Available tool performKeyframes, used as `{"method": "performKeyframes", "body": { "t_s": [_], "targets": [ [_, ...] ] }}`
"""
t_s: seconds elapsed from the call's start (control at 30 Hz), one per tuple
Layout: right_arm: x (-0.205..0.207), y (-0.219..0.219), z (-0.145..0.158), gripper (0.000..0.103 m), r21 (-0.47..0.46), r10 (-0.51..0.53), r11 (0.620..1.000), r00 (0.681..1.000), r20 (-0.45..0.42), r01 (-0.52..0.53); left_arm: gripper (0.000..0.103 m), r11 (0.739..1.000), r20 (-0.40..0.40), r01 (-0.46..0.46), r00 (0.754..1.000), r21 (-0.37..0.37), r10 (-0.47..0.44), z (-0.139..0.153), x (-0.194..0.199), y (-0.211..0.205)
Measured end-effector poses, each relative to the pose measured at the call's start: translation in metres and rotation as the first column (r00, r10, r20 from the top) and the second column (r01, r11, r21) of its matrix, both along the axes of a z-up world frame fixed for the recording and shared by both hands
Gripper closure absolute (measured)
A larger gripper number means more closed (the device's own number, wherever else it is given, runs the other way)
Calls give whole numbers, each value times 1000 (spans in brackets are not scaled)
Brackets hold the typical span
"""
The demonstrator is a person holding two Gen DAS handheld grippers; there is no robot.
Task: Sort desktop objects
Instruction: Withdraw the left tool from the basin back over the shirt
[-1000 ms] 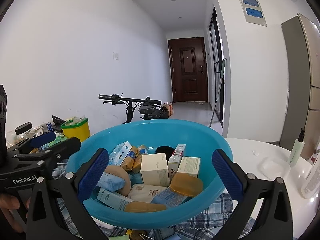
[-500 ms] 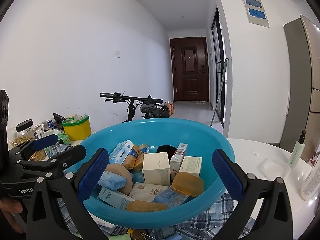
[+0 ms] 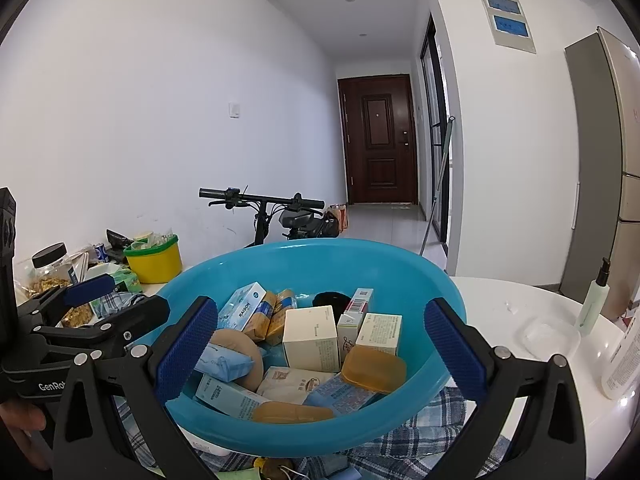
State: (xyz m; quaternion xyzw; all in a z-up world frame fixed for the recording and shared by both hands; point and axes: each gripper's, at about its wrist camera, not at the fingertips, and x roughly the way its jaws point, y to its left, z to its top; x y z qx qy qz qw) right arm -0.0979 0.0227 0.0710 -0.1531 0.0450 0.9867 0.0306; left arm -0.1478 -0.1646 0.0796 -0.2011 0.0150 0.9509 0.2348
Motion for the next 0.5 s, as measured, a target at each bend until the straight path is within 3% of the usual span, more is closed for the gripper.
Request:
{"method": "performKeyframes", "body": {
  "t_s": [0.5],
  "targets": [
    [2,-6,2,0,9,22,1000,1000,-4,-22,0,999,12,-6,1000,-33,6,2,7,-9]
  ]
}}
